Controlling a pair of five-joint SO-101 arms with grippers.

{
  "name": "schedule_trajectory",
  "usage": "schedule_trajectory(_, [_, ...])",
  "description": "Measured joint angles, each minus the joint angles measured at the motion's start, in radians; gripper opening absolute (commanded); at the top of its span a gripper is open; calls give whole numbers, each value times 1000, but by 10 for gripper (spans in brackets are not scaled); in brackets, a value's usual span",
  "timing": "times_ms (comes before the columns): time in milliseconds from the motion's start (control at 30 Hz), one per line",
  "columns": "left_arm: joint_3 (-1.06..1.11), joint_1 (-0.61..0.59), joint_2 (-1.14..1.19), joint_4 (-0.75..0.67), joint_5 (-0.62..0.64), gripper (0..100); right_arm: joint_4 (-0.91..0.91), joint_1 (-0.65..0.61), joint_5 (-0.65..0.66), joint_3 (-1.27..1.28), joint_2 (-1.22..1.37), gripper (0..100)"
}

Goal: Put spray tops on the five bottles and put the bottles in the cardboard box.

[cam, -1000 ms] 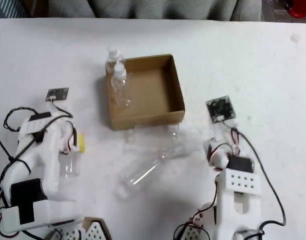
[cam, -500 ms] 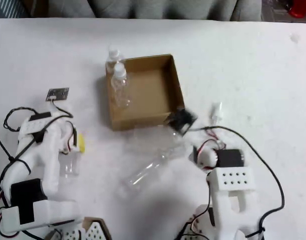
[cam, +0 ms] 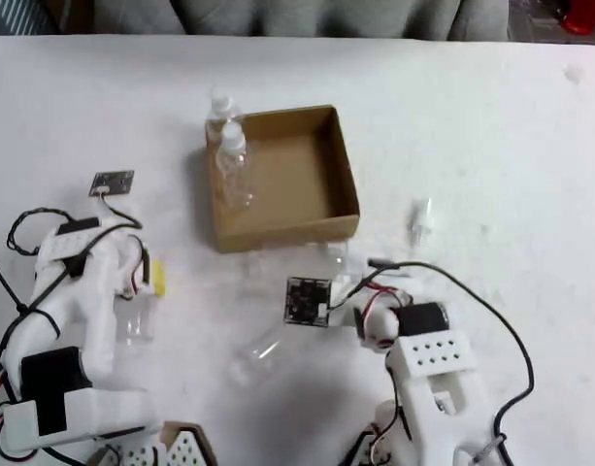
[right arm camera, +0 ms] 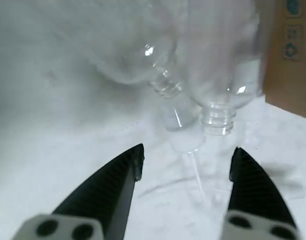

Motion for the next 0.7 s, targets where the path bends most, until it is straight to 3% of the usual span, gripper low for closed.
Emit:
schedule_trajectory(267, [0,0,0,0,0,20,-189,6,5,-20,281,245])
schedule_trajectory(500, [0,0,0,0,0,20,-206,0,5,-167,531,231])
schedule_trajectory(700, [0,0,0,0,0,20,-144,0,6,-250,608,5])
